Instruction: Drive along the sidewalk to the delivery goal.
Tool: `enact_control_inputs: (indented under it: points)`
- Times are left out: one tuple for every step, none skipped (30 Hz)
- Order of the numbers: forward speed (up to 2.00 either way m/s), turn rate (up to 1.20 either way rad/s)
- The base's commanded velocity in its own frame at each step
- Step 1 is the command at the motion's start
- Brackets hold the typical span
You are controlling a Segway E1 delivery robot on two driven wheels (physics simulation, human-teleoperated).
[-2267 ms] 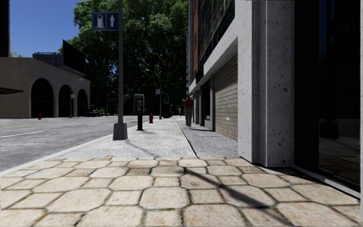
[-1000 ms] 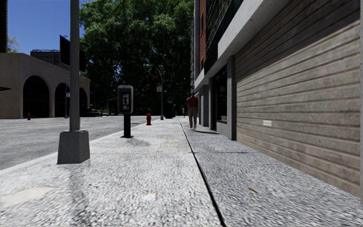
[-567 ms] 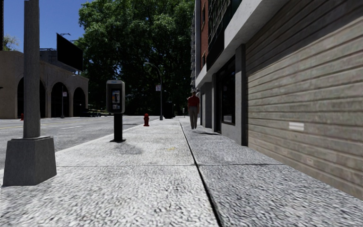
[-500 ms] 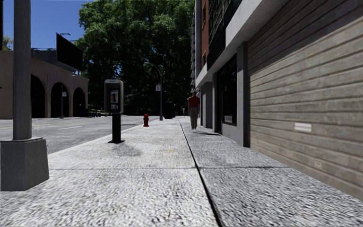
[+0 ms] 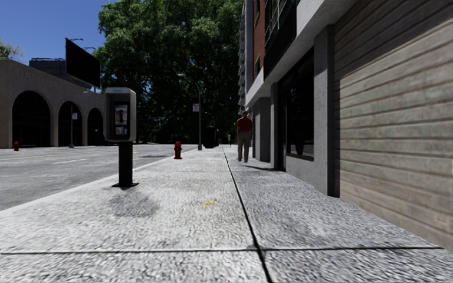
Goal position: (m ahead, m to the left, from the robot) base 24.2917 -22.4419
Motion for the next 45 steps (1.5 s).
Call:
enact_control_inputs:
  points:
    - [2.00,0.00]
    - [2.00,0.00]
    - [2.00,0.00]
    - [2.00,0.00]
    - [2.00,0.00]
    - [2.00,0.00]
    - [2.00,0.00]
    - [2.00,0.00]
    - [2.00,0.00]
    - [2.00,0.00]
    - [2.00,0.00]
    - [2.00,0.00]
    - [2.00,0.00]
    - [2.00,0.00]
    - [2.00,0.00]
    - [2.00,0.00]
    - [2.00,0.00]
    - [2.00,0.00]
    - [2.00,0.00]
    - [2.00,0.00]
    - [2.00,0.00]
    - [2.00,0.00]
    - [2.00,0.00]
    - [2.00,0.00]
    - [2.00,0.00]
    - [2.00,0.00]
    - [2.00,0.00]
    - [2.00,0.00]
    - [2.00,0.00]
    - [2.00,0.00]
    - [2.00,0.00]
    - [2.00,0.00]
    - [2.00,0.00]
    - [2.00,0.00]
    - [2.00,0.00]
    - [2.00,0.00]
    - [2.00,0.00]
    - [2.00,0.00]
    - [2.00,0.00]
    - [2.00,0.00]
    - [2.00,0.00]
    - [2.00,0.00]
    - [2.00,0.00]
    - [2.00,0.00]
    - [2.00,0.00]
